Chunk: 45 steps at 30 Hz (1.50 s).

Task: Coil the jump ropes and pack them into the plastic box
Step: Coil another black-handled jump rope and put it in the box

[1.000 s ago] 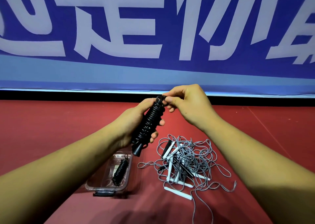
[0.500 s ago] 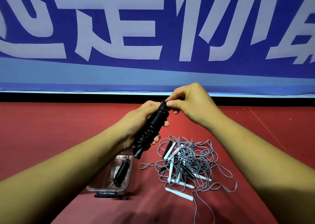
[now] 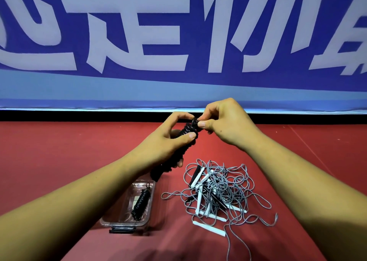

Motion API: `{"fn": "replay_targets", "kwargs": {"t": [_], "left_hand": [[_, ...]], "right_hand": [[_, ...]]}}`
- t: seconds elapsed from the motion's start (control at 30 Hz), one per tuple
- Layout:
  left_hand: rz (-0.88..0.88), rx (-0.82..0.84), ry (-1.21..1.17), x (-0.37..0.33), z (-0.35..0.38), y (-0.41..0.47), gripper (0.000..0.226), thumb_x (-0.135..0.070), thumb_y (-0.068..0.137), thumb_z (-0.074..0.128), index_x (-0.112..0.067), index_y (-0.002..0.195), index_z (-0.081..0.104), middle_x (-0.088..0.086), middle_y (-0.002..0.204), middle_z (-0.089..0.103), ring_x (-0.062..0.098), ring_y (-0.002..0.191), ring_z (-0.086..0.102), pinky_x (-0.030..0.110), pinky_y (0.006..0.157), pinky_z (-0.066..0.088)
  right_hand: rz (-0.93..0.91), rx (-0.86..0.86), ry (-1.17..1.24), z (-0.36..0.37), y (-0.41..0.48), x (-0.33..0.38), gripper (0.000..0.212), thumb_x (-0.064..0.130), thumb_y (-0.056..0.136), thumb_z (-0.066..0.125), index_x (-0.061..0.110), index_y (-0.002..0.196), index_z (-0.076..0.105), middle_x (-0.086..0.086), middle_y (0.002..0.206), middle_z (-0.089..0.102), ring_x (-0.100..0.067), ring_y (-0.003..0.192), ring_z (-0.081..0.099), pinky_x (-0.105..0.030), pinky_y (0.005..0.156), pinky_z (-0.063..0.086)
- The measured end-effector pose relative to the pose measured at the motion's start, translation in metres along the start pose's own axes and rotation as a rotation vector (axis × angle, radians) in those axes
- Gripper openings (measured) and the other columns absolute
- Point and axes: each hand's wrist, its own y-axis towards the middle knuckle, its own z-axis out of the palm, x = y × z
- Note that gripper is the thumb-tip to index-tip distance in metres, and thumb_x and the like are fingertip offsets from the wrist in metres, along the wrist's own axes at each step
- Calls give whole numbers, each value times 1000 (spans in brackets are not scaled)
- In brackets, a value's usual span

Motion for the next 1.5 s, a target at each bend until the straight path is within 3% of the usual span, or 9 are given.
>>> {"fn": "replay_targets", "kwargs": {"t": [0.17,0.33,0.43,0.53,0.63,0.83,0.97,1.13,1.5], "left_hand": [[48,-2,-12,4,1,2,31,-22,97,60,-38,123,54,18,100,65,30,54,59,40,55,44],[32,4,-18,8,4,2,28,-20,99,58,-37,120,57,18,97,62,29,54,55,47,57,42],[9,28,-25,6,1,3,27,-20,99,57,-37,120,58,13,95,63,28,52,55,38,52,44],[-13,41,-23,2,-3,4,26,-20,100,55,-35,121,57,12,94,64,28,53,56,26,44,42],[-18,49,-74,-3,-7,3,25,-17,100,54,-29,122,57,13,92,63,31,57,54,25,43,42],[-31,59,-122,-7,-14,3,24,-21,98,57,-32,119,50,13,92,67,30,53,54,40,54,40],[-57,76,-144,-7,-16,2,23,-23,98,57,-29,117,47,12,92,68,29,53,54,33,52,42],[-81,105,-188,-7,-17,0,24,-22,99,54,-27,121,46,19,97,64,28,52,53,26,43,42],[-72,192,-241,-9,-24,0,22,-19,100,50,-27,121,50,23,93,62,28,51,51,28,44,44]], "right_hand": [[14,20,-55,1,2,0,21,8,81,74,19,66,65,9,58,58,-5,55,51,-20,53,36],[41,45,-48,2,5,-4,16,7,80,74,14,68,66,1,63,64,-11,57,54,-23,56,41],[61,69,-2,2,6,-9,13,6,81,73,10,70,67,-10,67,68,-15,56,55,-25,56,43],[65,75,151,5,7,-12,5,0,84,69,5,82,68,-13,64,65,-16,51,54,-28,57,46],[59,109,309,5,7,-14,20,-4,87,64,5,103,70,-8,65,61,-13,52,50,-23,58,46],[0,104,303,6,6,-8,11,3,89,65,9,91,74,-7,70,66,-17,58,47,-23,56,42],[-2,82,272,8,5,-6,10,6,88,66,11,83,73,-3,66,65,-17,57,46,-27,55,43],[4,78,293,9,4,-3,9,7,87,68,9,80,74,-2,62,65,-13,52,47,-22,51,43],[33,94,315,6,4,2,8,9,81,77,3,78,73,-16,67,69,-15,52,55,-28,56,51]]}}
